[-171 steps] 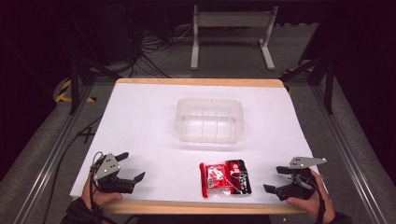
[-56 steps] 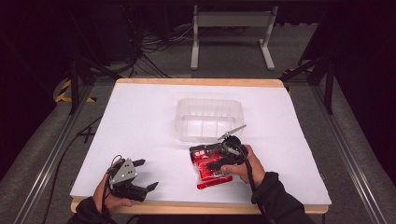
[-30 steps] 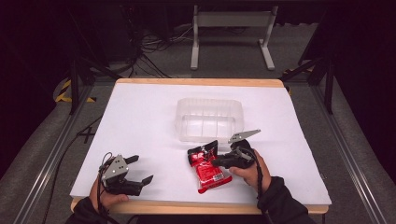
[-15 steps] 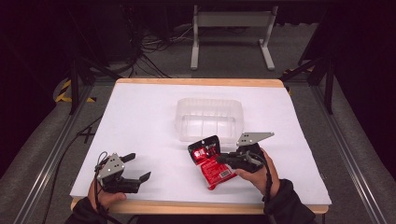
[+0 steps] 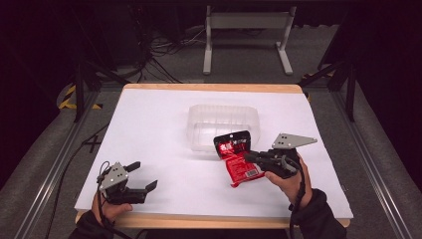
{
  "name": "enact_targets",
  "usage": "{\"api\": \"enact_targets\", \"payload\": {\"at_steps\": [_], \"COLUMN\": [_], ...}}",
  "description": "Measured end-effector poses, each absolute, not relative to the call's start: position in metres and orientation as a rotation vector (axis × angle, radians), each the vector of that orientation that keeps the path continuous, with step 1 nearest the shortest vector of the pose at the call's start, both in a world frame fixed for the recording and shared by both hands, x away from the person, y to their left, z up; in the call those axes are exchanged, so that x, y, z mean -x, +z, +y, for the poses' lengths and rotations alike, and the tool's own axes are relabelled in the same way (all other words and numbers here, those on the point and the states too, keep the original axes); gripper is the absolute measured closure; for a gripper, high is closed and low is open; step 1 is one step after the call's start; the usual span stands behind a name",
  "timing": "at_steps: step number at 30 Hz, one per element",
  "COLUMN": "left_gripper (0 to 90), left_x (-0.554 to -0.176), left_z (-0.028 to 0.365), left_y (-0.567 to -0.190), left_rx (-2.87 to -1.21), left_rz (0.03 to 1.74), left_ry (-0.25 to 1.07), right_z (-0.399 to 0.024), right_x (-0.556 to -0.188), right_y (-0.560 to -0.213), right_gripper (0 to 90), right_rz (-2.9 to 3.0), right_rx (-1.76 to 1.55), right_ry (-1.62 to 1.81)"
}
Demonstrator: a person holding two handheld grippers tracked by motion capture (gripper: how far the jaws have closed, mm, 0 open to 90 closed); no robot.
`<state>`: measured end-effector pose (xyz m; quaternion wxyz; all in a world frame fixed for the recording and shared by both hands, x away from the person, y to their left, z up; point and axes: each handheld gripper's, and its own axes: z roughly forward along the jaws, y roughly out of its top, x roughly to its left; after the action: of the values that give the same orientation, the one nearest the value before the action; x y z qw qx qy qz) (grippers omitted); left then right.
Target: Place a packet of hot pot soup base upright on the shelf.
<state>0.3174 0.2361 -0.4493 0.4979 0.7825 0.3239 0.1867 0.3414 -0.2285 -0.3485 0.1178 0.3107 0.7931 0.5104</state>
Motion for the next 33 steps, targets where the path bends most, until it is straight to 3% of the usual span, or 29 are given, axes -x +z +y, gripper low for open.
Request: {"api": "enact_targets", "payload": {"at_steps": [33], "left_gripper": [10.8], "left_x": [-0.315], "left_z": [0.236], "left_y": [-0.447], "left_rx": [-1.875], "left_rz": [0.764], "left_ry": [0.473], "right_z": [-0.248], "right_x": [-0.370], "right_y": [-0.309], "right_gripper": [85.1], "right_rz": [2.008], "right_rx": [-1.003], "right_ry": [1.410]}}
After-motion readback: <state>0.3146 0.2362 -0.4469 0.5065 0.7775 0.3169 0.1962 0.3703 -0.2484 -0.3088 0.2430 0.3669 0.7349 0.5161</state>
